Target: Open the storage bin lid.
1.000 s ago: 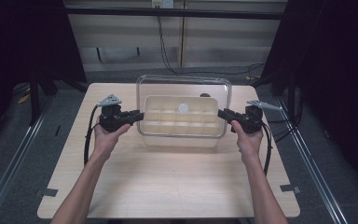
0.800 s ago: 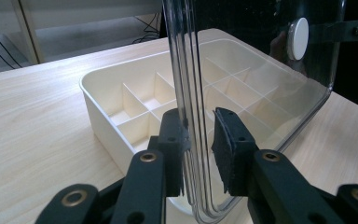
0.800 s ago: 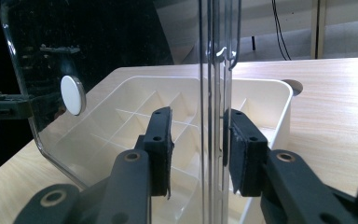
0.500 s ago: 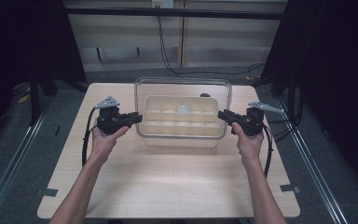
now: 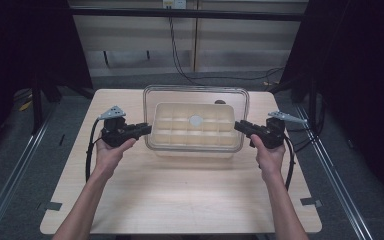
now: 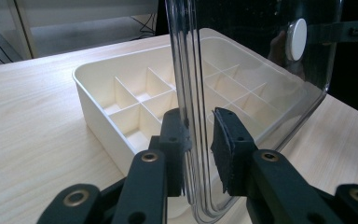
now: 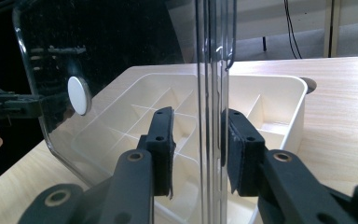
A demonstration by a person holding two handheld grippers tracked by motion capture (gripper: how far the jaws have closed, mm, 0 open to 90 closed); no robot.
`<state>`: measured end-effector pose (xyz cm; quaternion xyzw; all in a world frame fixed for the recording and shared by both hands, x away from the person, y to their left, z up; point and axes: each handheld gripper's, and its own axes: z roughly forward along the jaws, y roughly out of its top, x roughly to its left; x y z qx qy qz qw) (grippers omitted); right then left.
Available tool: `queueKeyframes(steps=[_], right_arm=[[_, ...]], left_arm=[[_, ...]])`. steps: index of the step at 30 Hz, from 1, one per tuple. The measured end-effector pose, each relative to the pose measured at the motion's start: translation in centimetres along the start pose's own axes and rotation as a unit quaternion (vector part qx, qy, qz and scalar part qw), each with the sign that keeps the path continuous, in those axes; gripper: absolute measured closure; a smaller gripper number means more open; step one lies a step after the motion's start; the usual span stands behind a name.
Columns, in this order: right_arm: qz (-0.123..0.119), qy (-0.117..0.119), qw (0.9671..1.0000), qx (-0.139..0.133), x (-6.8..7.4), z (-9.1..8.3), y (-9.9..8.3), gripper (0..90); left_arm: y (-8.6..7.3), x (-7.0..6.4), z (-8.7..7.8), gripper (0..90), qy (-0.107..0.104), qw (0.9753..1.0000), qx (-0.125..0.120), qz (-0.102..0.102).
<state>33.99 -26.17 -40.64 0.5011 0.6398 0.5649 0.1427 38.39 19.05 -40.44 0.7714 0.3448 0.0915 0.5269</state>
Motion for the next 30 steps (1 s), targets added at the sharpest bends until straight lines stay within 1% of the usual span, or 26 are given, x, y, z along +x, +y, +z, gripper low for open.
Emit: queueKeyframes(steps=[7, 8, 9, 11, 13, 15, 16, 17, 18, 21, 23, 25, 27, 28, 30], right_arm=[[0.001, -0.003, 1.0, 0.002, 0.1, -0.3, 0.1, 66.4], [0.001, 0.001, 1.0, 0.002, 0.2, -0.4, 0.2, 66.8], [0.007, 0.004, 1.0, -0.003, 0.3, -0.6, 0.3, 67.5], [0.014, 0.012, 0.9998, -0.007, 0.5, -0.8, 0.6, 68.2], [0.012, 0.006, 0.9999, -0.006, 0.9, -0.9, 0.7, 68.3], [0.009, 0.01, 0.9999, -0.004, 1.0, -0.9, 0.5, 68.8], [0.009, 0.01, 0.9999, -0.001, 1.1, -1.0, 0.5, 69.0], [0.009, 0.011, 0.9999, 0.0, 1.1, -1.0, 0.4, 69.1], [0.008, 0.012, 0.9999, 0.001, 1.2, -1.1, 0.3, 69.1], [0.0, 0.011, 0.9999, 0.01, 1.5, -1.2, 0.2, 69.1], [-0.004, 0.01, 0.9999, 0.012, 1.6, -1.4, 0.2, 69.0], [-0.006, 0.011, 0.9999, 0.011, 1.8, -1.6, 0.1, 69.0], [-0.012, 0.009, 0.9998, 0.014, 2.0, -1.7, -0.3, 68.8], [-0.012, 0.009, 0.9998, 0.016, 2.0, -1.7, -0.4, 68.9], [-0.016, 0.009, 0.9995, 0.025, 2.0, -1.7, -0.5, 68.8]], left_arm=[[-0.1, -0.3, -0.1, 74.3, 0.001, 1.0, 0.007, -0.003], [0.0, -0.3, -0.2, 74.3, 0.001, 1.0, 0.007, -0.003], [0.0, -0.4, -0.3, 74.2, 0.003, 1.0, 0.007, -0.002], [-0.1, -0.4, -0.4, 74.0, 0.005, 0.9999, 0.007, -0.008], [-0.2, -0.4, -0.5, 73.6, 0.01, 0.9999, 0.013, -0.003], [-0.4, -0.3, -0.7, 73.7, 0.001, 0.9999, 0.009, -0.012], [-0.4, -0.3, -0.8, 73.9, 0.0, 0.9999, 0.013, -0.01], [-0.4, -0.4, -0.9, 73.8, 0.004, 0.9998, 0.018, -0.003], [-0.4, -0.4, -0.9, 73.7, 0.004, 0.9998, 0.019, 0.0], [-0.4, -0.6, -1.2, 73.8, 0.003, 0.9998, 0.02, 0.002], [-0.5, -0.6, -1.4, 74.0, -0.003, 0.9998, 0.02, -0.001], [-0.6, -0.8, -1.6, 74.2, 0.002, 0.9997, 0.023, 0.011], [-0.8, -0.9, -1.6, 74.1, 0.004, 0.9996, 0.026, 0.012], [-0.9, -0.9, -1.6, 74.0, 0.006, 0.9993, 0.032, 0.018], [-1.1, -1.0, -1.6, 74.1, 0.002, 0.9993, 0.033, 0.018]])
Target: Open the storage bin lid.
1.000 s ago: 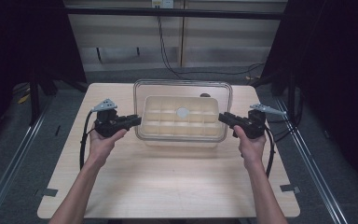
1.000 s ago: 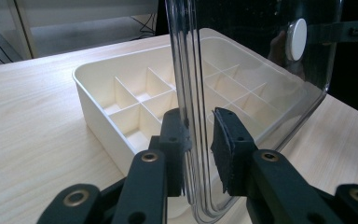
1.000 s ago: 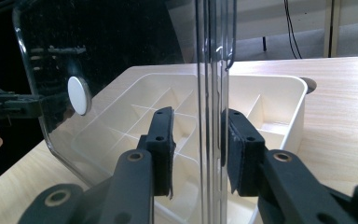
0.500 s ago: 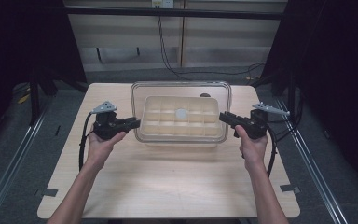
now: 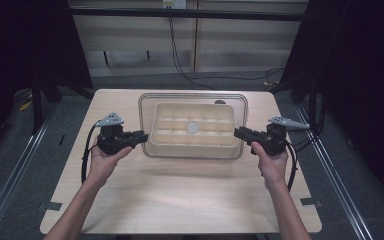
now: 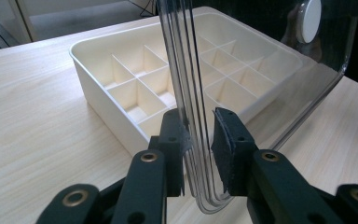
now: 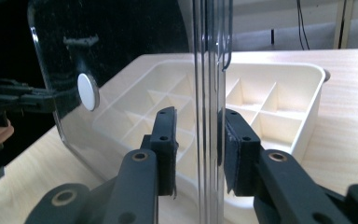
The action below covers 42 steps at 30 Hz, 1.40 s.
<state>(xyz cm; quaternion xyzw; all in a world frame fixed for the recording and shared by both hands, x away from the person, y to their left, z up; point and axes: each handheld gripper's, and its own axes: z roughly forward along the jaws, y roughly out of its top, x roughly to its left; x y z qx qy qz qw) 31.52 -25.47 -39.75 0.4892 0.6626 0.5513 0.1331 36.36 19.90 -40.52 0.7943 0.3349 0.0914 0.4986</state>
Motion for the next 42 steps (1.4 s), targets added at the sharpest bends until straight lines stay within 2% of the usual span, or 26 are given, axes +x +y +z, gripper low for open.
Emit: queueKeyframes(steps=[5, 8, 15, 19, 32, 42], right_arm=[[-0.009, -0.001, 0.9998, 0.015, 0.3, -0.2, -0.3, 69.0], [-0.008, -0.002, 0.9999, 0.015, 0.4, -0.4, -0.5, 69.0], [-0.006, -0.002, 0.9998, 0.019, 0.7, -1.2, -1.1, 68.9], [-0.011, -0.001, 0.9997, 0.022, 1.0, -1.4, -1.1, 68.9], [-0.009, -0.001, 0.9994, 0.034, 1.6, -2.0, -2.2, 68.9], [-0.01, 0.005, 0.9988, 0.047, 2.0, -2.3, -3.3, 69.2]], left_arm=[[-0.5, -0.2, -0.1, 74.1, 0.0, 1.0, 0.006, -0.002], [-0.6, -0.4, -0.2, 74.3, -0.005, 1.0, 0.001, -0.002], [-0.9, -0.9, -0.5, 74.6, -0.009, 0.9999, 0.007, 0.003], [-1.2, -1.0, -0.8, 74.9, -0.018, 0.9998, 0.002, -0.004], [-2.0, -1.7, -1.4, 75.1, -0.016, 0.9998, 0.012, 0.004], [-3.0, -1.9, -1.7, 75.1, -0.022, 0.9995, 0.02, 0.0]])
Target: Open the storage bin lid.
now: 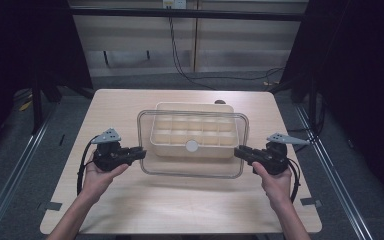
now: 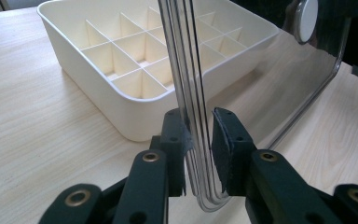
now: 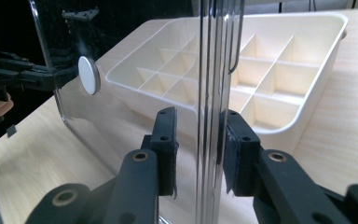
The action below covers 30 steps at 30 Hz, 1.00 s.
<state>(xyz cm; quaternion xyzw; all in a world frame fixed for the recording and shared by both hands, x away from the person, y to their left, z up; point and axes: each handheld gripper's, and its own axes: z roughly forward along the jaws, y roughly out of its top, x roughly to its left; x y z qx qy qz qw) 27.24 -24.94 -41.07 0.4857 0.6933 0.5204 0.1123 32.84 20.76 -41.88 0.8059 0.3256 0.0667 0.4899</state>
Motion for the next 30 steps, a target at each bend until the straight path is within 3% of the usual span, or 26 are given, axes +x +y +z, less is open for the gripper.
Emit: queueKeyframes(steps=[4, 7, 10, 15, 24, 30], right_arm=[[0.003, -0.001, 1.0, 0.005, -0.1, -0.2, -0.5, 69.0], [0.003, -0.002, 1.0, 0.009, -0.1, -0.6, -0.8, 68.9], [0.006, -0.001, 0.9999, 0.01, -0.1, -0.9, -1.2, 68.8], [0.008, 0.004, 0.9999, 0.012, 0.2, -1.2, -1.8, 69.0], [0.011, 0.014, 0.9995, 0.025, 0.7, -1.4, -2.3, 68.6], [0.006, 0.014, 0.9993, 0.034, 1.3, -1.5, -2.6, 68.6]], left_arm=[[-0.2, -0.5, 0.0, 75.5, -0.002, 1.0, 0.004, 0.001], [-0.4, -0.6, 0.1, 75.8, -0.017, 0.9998, 0.014, -0.004], [-0.6, -1.0, -0.1, 76.2, -0.022, 0.9995, 0.021, 0.005], [-1.2, -1.4, -0.4, 76.3, -0.017, 0.9997, 0.018, 0.005], [-1.7, -2.0, -1.6, 76.9, -0.027, 0.9996, 0.011, 0.002], [-2.6, -2.3, -1.9, 76.8, -0.024, 0.9995, 0.019, 0.001]])
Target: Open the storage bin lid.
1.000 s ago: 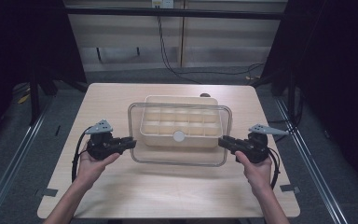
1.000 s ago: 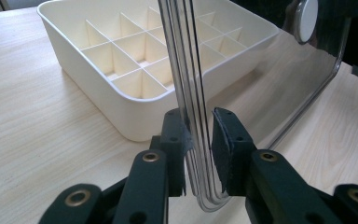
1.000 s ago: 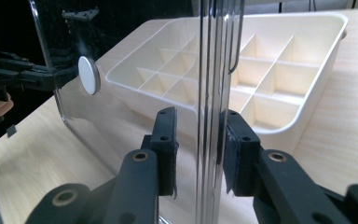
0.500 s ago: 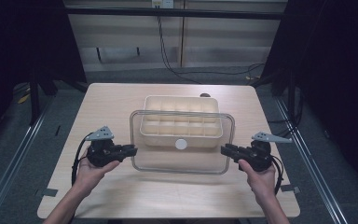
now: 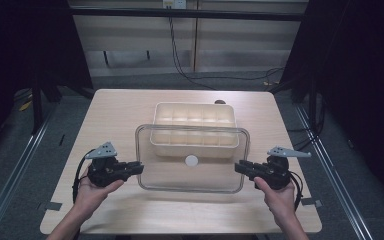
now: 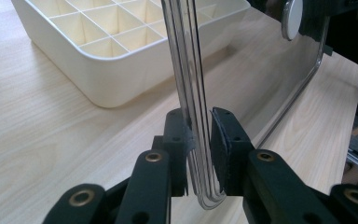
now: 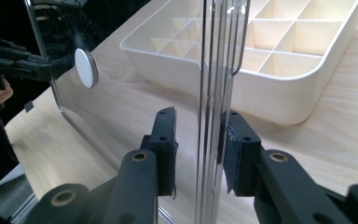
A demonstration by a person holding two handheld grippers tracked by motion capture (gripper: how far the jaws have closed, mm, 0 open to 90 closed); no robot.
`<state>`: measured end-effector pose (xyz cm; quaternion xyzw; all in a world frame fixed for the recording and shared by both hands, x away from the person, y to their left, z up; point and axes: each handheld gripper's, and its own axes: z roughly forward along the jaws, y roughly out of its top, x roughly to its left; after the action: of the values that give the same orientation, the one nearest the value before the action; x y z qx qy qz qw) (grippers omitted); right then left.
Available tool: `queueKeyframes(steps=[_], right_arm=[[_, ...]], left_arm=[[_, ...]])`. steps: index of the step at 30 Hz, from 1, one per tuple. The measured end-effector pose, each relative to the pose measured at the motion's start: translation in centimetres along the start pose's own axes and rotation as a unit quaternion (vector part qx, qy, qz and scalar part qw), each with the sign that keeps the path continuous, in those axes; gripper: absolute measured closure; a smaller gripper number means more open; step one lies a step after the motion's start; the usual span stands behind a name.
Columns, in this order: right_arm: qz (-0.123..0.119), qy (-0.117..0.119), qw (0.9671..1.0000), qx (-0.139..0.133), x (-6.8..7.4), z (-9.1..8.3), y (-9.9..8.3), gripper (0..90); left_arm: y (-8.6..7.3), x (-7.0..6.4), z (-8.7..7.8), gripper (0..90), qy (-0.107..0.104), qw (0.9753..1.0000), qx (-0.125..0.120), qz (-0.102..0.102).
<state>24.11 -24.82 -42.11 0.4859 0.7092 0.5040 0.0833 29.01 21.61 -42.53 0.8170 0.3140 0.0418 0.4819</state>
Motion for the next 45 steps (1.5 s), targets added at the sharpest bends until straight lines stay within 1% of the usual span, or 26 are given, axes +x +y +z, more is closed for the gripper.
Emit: queueKeyframes(steps=[4, 6, 8, 13, 15, 16, 18, 19, 21, 25, 29, 31, 33, 34, 36, 38, 41, 43, 45], right_arm=[[0.002, 0.002, 1.0, 0.006, 0.4, 0.0, -0.5, 68.7], [0.0, 0.004, 0.9999, 0.01, 0.5, 0.0, -0.8, 68.7], [0.006, 0.006, 0.9999, 0.012, 0.5, 0.1, -1.1, 68.9], [0.01, 0.006, 0.9996, 0.026, 0.5, 0.2, -1.8, 68.8], [0.009, 0.008, 0.9995, 0.029, 0.5, 0.2, -2.1, 68.9], [0.008, 0.009, 0.9995, 0.03, 0.6, 0.1, -2.2, 69.0], [0.009, 0.01, 0.9994, 0.033, 0.7, 0.0, -2.4, 69.2], [0.006, 0.011, 0.9993, 0.035, 0.8, 0.0, -2.6, 69.3], [0.004, 0.012, 0.9992, 0.037, 0.8, 0.1, -2.9, 69.4], [0.011, 0.015, 0.999, 0.041, 0.6, 0.1, -3.5, 69.4], [0.024, 0.021, 0.9985, 0.045, 0.6, 0.1, -4.1, 69.7], [0.022, 0.022, 0.9983, 0.05, 0.6, 0.2, -4.3, 70.0], [0.022, 0.019, 0.9982, 0.053, 0.7, 0.4, -4.5, 69.8], [0.023, 0.018, 0.998, 0.056, 0.7, 0.5, -4.6, 69.6], [0.026, 0.016, 0.9978, 0.059, 0.8, 0.5, -4.7, 69.3], [0.022, 0.009, 0.9978, 0.061, 1.0, 0.5, -4.8, 68.6], [0.021, 0.001, 0.9974, 0.069, 1.1, 0.7, -5.0, 67.5], [0.021, -0.006, 0.9971, 0.073, 1.1, 0.9, -5.1, 66.3], [0.023, -0.008, 0.9969, 0.075, 1.1, 1.0, -5.1, 65.4]], left_arm=[[-0.6, -0.2, -0.2, 76.8, 0.003, 1.0, 0.003, -0.002], [-0.8, -0.3, -0.2, 76.7, 0.0, 1.0, 0.005, -0.008], [-1.1, -0.4, -0.2, 76.7, 0.003, 0.9999, 0.012, -0.006], [-1.9, -0.7, 0.0, 76.6, -0.001, 0.9997, 0.022, -0.012], [-2.1, -0.7, -0.1, 76.6, -0.002, 0.9997, 0.023, -0.011], [-2.4, -0.8, -0.1, 76.6, -0.001, 0.9997, 0.021, -0.014], [-2.7, -0.9, -0.1, 76.6, -0.003, 0.9995, 0.028, -0.013], [-2.9, -0.9, -0.1, 76.6, -0.001, 0.9994, 0.032, -0.012], [-3.1, -1.0, 0.0, 76.5, -0.002, 0.9993, 0.035, -0.016], [-3.5, -1.2, 0.2, 76.6, -0.007, 0.999, 0.041, -0.015], [-3.8, -1.1, 0.3, 76.3, -0.008, 0.9987, 0.048, -0.018], [-4.1, -1.2, 0.3, 76.2, -0.004, 0.9984, 0.052, -0.021], [-4.2, -1.4, 0.4, 75.1, 0.002, 0.9983, 0.057, -0.015], [-4.2, -1.4, 0.3, 74.9, 0.002, 0.9984, 0.056, -0.013], [-4.3, -1.5, 0.2, 74.9, 0.002, 0.9983, 0.057, -0.013], [-4.5, -1.6, 0.2, 74.4, -0.002, 0.9982, 0.059, -0.014], [-4.6, -1.7, 0.4, 72.2, 0.003, 0.9977, 0.067, -0.009], [-4.7, -1.7, 0.5, 71.2, 0.004, 0.9976, 0.067, -0.011], [-4.7, -1.5, 0.6, 70.6, 0.006, 0.9975, 0.07, -0.012]])
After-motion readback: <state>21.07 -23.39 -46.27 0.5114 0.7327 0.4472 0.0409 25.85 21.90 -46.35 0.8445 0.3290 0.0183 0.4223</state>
